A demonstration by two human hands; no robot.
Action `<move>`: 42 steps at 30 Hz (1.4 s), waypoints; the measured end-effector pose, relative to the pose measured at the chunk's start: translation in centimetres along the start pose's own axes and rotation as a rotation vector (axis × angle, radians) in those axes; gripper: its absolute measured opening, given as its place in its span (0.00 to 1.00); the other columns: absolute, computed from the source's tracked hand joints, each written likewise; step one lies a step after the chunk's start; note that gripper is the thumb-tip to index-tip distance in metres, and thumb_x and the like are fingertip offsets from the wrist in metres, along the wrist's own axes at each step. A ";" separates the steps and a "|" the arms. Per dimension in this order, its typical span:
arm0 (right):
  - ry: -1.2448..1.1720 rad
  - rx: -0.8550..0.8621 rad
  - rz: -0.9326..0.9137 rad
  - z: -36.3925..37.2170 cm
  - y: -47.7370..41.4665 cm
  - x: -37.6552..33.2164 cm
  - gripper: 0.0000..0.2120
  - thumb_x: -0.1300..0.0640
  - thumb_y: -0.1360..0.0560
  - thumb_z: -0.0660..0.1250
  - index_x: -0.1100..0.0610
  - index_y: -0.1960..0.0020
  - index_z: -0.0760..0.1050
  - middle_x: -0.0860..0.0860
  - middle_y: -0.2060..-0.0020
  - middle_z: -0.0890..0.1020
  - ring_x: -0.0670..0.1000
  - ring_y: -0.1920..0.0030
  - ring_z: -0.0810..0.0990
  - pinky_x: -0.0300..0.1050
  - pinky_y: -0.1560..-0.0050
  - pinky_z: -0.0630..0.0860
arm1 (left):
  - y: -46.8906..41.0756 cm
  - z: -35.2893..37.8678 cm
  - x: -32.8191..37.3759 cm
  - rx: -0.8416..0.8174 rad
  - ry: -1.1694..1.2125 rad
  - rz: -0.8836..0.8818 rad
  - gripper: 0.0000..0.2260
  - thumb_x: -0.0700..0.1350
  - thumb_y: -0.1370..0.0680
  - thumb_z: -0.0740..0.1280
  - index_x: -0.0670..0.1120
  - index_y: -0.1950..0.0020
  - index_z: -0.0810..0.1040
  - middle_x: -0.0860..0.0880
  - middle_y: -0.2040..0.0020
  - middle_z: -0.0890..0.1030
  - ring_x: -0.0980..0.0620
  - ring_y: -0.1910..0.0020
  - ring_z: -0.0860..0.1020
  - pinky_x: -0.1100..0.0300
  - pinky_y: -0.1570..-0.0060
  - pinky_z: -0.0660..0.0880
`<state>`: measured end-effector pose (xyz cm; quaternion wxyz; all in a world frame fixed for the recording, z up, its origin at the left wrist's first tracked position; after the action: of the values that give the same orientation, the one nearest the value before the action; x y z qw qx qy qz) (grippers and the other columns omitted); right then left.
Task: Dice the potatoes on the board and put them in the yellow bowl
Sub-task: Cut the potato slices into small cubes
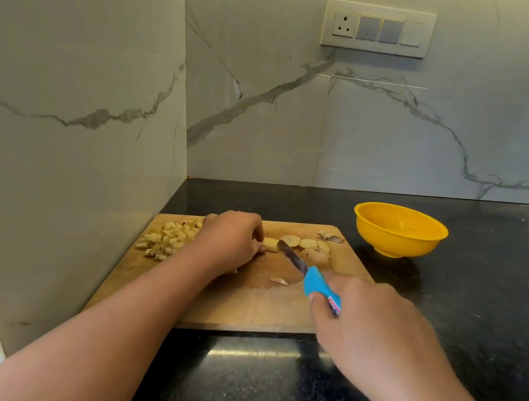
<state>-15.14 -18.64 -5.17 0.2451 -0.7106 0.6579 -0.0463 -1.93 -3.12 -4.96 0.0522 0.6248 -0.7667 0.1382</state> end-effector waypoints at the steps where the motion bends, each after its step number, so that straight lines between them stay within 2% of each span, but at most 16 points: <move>1: -0.003 0.006 0.007 -0.1 -0.2 0.2 0.19 0.44 0.20 0.52 0.44 0.31 0.66 0.45 0.55 0.76 0.46 0.60 0.72 0.38 0.65 0.69 | 0.0 0.0 0.0 0.000 -0.004 0.002 0.08 0.52 0.21 0.65 0.53 0.44 0.75 0.52 0.48 0.79 0.54 0.58 0.78 0.50 0.42 0.75; 5: -0.012 -0.016 0.030 0.2 -0.7 0.3 0.19 0.44 0.20 0.52 0.46 0.31 0.67 0.46 0.48 0.79 0.46 0.58 0.73 0.38 0.62 0.71 | -0.1 0.1 -0.2 -0.011 -0.066 0.023 0.14 0.53 0.21 0.64 0.53 0.37 0.72 0.51 0.41 0.78 0.51 0.50 0.78 0.50 0.43 0.76; 10: 0.000 -0.038 0.059 0.4 -0.8 0.4 0.19 0.44 0.20 0.53 0.46 0.32 0.68 0.46 0.48 0.79 0.45 0.59 0.73 0.37 0.65 0.70 | -0.2 0.4 -0.3 0.024 -0.142 0.043 0.17 0.55 0.21 0.62 0.54 0.33 0.71 0.51 0.40 0.78 0.48 0.40 0.74 0.46 0.38 0.72; 12: 0.005 -0.042 0.069 0.5 -0.9 0.5 0.19 0.44 0.20 0.53 0.46 0.32 0.68 0.46 0.49 0.79 0.45 0.58 0.74 0.37 0.63 0.72 | -0.1 0.4 -0.1 0.003 -0.182 0.039 0.19 0.56 0.20 0.60 0.54 0.30 0.69 0.49 0.37 0.75 0.46 0.37 0.71 0.43 0.37 0.69; 15: 0.006 -0.048 0.077 0.6 -1.2 0.4 0.19 0.44 0.20 0.52 0.47 0.31 0.68 0.46 0.50 0.78 0.45 0.58 0.73 0.36 0.65 0.70 | -0.1 0.2 0.2 -0.039 -0.213 0.016 0.20 0.57 0.20 0.57 0.54 0.29 0.70 0.48 0.33 0.72 0.45 0.34 0.68 0.41 0.34 0.64; 18: 0.017 -0.062 0.060 0.8 -1.3 -0.1 0.20 0.44 0.20 0.52 0.47 0.31 0.67 0.47 0.51 0.77 0.46 0.58 0.73 0.37 0.64 0.71 | 0.0 0.3 0.3 -0.027 -0.186 -0.025 0.19 0.57 0.21 0.58 0.54 0.32 0.72 0.49 0.35 0.73 0.46 0.35 0.69 0.42 0.34 0.61; 22: 0.050 -0.100 0.046 1.3 -1.6 -1.1 0.19 0.45 0.19 0.51 0.49 0.31 0.66 0.48 0.53 0.74 0.48 0.58 0.71 0.38 0.68 0.66 | 0.3 0.7 0.5 0.017 -0.177 -0.081 0.17 0.57 0.21 0.59 0.53 0.36 0.75 0.49 0.37 0.75 0.47 0.36 0.70 0.43 0.35 0.61; 26: 0.069 -0.170 0.073 2.0 -2.3 -2.0 0.18 0.47 0.19 0.52 0.52 0.33 0.67 0.50 0.55 0.74 0.49 0.56 0.74 0.41 0.62 0.69 | 0.5 0.8 0.6 0.040 -0.141 -0.124 0.15 0.57 0.21 0.60 0.53 0.39 0.77 0.50 0.40 0.77 0.47 0.37 0.71 0.44 0.35 0.62; 30: 0.121 -0.187 0.068 2.7 -2.6 -3.3 0.15 0.50 0.20 0.56 0.53 0.36 0.68 0.49 0.60 0.71 0.49 0.59 0.73 0.41 0.65 0.68 | 0.5 0.7 0.6 0.050 -0.087 -0.144 0.12 0.56 0.21 0.61 0.53 0.44 0.78 0.51 0.44 0.78 0.48 0.38 0.71 0.45 0.36 0.61; 33: 0.158 -0.242 0.091 2.8 -3.7 -4.3 0.11 0.54 0.20 0.57 0.54 0.38 0.70 0.50 0.66 0.67 0.49 0.60 0.71 0.43 0.62 0.71 | 0.3 0.6 0.6 0.042 -0.063 -0.152 0.10 0.57 0.21 0.62 0.54 0.50 0.78 0.51 0.48 0.78 0.47 0.39 0.71 0.44 0.36 0.61; 37: 0.119 -0.249 0.052 2.3 -5.0 -4.7 0.11 0.55 0.20 0.58 0.55 0.39 0.70 0.50 0.62 0.69 0.50 0.58 0.71 0.42 0.59 0.71 | 0.2 0.6 0.5 0.051 -0.043 -0.173 0.11 0.58 0.22 0.62 0.54 0.56 0.78 0.52 0.52 0.78 0.48 0.42 0.71 0.44 0.36 0.60; 39: 0.116 -0.260 0.054 2.2 -5.0 -4.4 0.12 0.54 0.20 0.58 0.55 0.38 0.70 0.50 0.62 0.69 0.49 0.58 0.71 0.42 0.58 0.72 | 0.2 0.8 0.6 0.071 -0.053 -0.184 0.12 0.59 0.22 0.62 0.53 0.57 0.79 0.52 0.54 0.78 0.49 0.43 0.72 0.43 0.36 0.59; 42: 0.122 -0.291 0.066 1.6 -3.8 -3.9 0.11 0.53 0.20 0.58 0.54 0.39 0.69 0.49 0.64 0.68 0.49 0.57 0.73 0.43 0.58 0.72 | 0.2 0.9 0.7 0.096 -0.087 -0.190 0.13 0.59 0.22 0.61 0.53 0.53 0.80 0.51 0.52 0.79 0.48 0.42 0.72 0.43 0.37 0.59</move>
<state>-11.54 -14.36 -3.96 0.1004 -0.7125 0.6943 0.0146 -2.17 -4.05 -5.68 0.0019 0.7019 -0.6980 0.1418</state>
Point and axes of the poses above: each hand's wrist, its own y-axis away from the middle knuckle, its own z-axis out of the palm, x = y × z, the point moved 1 cm from there along -y, towards the middle knuckle
